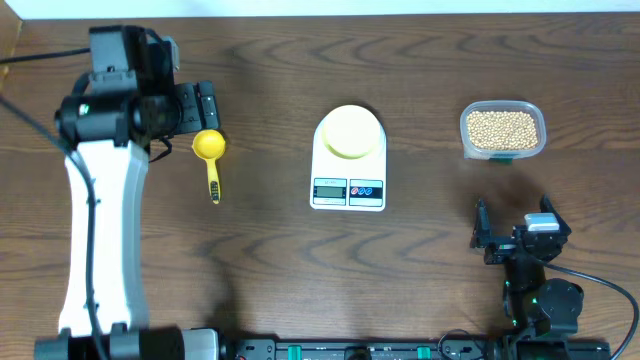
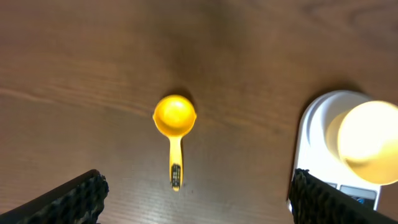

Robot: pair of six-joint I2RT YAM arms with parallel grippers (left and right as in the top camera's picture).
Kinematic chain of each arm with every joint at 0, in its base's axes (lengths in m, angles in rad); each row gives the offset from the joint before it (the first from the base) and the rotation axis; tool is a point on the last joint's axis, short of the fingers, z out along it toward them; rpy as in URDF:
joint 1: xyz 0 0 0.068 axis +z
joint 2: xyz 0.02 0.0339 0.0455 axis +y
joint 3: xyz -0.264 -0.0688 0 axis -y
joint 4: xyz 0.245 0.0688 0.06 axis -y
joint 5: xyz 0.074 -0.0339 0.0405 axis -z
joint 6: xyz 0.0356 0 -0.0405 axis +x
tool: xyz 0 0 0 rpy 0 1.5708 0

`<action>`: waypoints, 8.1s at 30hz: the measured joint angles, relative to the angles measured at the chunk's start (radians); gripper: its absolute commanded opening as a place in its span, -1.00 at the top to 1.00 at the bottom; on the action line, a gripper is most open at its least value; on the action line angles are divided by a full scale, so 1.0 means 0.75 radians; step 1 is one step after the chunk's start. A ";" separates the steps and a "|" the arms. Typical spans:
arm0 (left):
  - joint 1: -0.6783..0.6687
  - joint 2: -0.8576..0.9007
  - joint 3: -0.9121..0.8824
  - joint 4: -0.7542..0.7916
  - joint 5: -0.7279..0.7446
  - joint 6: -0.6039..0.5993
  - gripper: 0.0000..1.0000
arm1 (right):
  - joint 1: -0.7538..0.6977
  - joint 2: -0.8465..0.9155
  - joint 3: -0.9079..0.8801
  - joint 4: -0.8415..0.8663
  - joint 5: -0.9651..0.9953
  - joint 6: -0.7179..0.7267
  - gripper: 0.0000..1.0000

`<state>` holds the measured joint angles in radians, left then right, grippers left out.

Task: Scoop item into bowl and weigh 50g on scale
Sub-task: 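Reach the left gripper to the yellow scoop handle and grasp it, then lift the yellow scoop with the left gripper and raise it toward center, then move the right gripper to the scoop and grasp it from the left gripper, then open the left gripper and carry the scoop right toward the soybean tub, then move the left gripper down to the scale's button panel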

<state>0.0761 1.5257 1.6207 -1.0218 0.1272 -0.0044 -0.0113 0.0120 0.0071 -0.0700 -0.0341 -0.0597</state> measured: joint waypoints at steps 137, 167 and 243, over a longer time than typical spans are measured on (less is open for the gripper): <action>-0.231 -0.067 -0.071 0.318 0.094 -1.427 0.85 | -0.036 1.068 0.925 0.246 -0.979 0.390 -0.98; -0.537 0.052 -0.071 0.362 0.147 -1.913 0.85 | 0.374 1.993 1.257 0.699 -1.072 1.242 -0.12; -0.552 -0.040 -0.082 0.053 0.208 -0.544 0.29 | -0.163 1.996 1.772 -0.554 -0.967 0.541 0.98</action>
<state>-0.3378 1.4956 1.5589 -0.9817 0.2832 -0.4122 -0.1333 1.5093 1.3357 -0.4858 -0.7593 0.3462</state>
